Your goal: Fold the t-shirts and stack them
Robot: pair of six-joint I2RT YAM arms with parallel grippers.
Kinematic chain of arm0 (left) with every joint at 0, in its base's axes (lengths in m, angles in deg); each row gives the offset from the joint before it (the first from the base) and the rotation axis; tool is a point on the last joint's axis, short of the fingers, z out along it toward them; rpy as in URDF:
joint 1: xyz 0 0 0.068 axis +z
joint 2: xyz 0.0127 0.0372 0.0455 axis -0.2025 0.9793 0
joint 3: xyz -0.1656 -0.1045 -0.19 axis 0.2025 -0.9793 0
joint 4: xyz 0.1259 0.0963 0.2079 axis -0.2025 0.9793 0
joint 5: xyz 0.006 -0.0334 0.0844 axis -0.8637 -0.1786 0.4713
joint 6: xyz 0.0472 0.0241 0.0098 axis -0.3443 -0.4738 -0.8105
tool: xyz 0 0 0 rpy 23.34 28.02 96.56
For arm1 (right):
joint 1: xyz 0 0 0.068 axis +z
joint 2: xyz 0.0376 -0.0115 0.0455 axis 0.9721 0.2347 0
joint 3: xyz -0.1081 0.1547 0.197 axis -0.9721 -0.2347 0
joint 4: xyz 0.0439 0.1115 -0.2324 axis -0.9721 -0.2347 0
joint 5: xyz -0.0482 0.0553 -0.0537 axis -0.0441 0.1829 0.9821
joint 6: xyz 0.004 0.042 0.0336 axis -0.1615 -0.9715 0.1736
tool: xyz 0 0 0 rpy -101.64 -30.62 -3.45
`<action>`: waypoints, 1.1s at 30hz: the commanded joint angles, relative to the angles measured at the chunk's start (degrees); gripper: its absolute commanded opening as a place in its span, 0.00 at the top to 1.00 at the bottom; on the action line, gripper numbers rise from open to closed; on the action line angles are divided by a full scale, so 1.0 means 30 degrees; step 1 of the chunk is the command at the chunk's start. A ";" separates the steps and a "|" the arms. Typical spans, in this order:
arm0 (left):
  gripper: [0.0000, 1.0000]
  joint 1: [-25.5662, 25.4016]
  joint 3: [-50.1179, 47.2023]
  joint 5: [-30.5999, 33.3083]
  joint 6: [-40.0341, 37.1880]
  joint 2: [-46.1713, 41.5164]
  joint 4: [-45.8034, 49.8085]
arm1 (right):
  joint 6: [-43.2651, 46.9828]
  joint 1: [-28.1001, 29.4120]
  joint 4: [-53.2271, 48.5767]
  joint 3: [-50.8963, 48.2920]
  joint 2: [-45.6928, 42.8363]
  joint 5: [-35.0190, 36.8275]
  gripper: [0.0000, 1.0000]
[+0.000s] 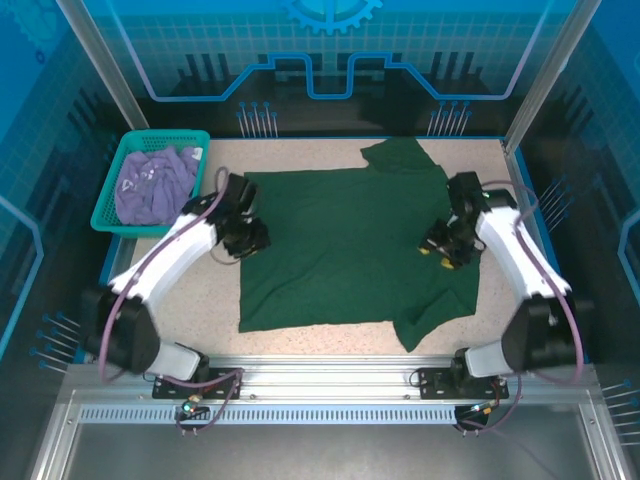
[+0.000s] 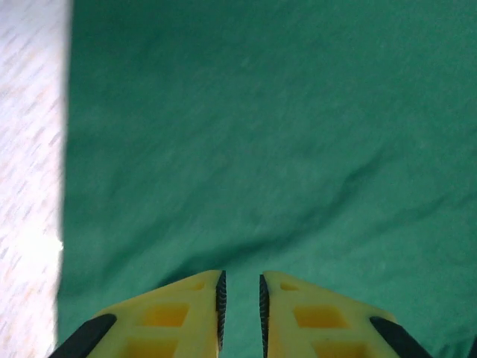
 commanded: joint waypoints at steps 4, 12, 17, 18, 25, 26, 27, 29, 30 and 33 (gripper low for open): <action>0.78 0.0248 0.4952 -0.0084 -0.2944 0.7279 -0.0580 | -0.0409 -0.0414 0.2291 0.4533 0.6968 0.2020 0.52; 0.80 0.1145 0.8448 0.2160 -0.3383 1.2812 -0.0419 | -0.0551 -0.0315 0.1583 1.0543 1.4735 0.1272 0.55; 0.79 0.1740 1.1513 0.2963 -0.3448 1.5433 0.0305 | -0.0957 -0.0147 0.0865 1.4870 1.8301 0.0939 0.54; 0.79 0.1828 1.2287 0.3128 -0.3544 1.5898 0.0529 | -0.1046 -0.0095 0.0323 1.6049 1.8991 0.1148 0.53; 0.78 0.2712 2.0111 0.3773 -0.4133 2.0121 0.3341 | -0.1835 0.0064 -0.1564 2.5013 2.4171 -0.0451 0.48; 0.76 0.2804 2.1103 0.3570 -0.4151 2.0481 0.3702 | -0.2053 0.0004 -0.1636 2.5897 2.4570 -0.0801 0.48; 0.73 0.2846 2.2341 0.3381 -0.4214 2.0826 0.4191 | -0.2289 -0.0033 -0.1717 2.6500 2.4787 -0.1112 0.46; 0.67 0.2838 2.3679 0.2824 -0.4104 2.0768 0.4952 | -0.2303 -0.0040 -0.1729 2.6763 2.4335 -0.1542 0.42; 0.63 0.2807 2.3664 0.2329 -0.3914 2.0236 0.4921 | -0.2116 -0.0013 -0.1734 2.6521 2.3658 -0.1542 0.38; 0.40 0.2719 2.2455 0.0965 -0.3371 1.7914 0.4386 | -0.1261 0.0086 -0.1018 2.4322 2.0467 -0.1193 0.27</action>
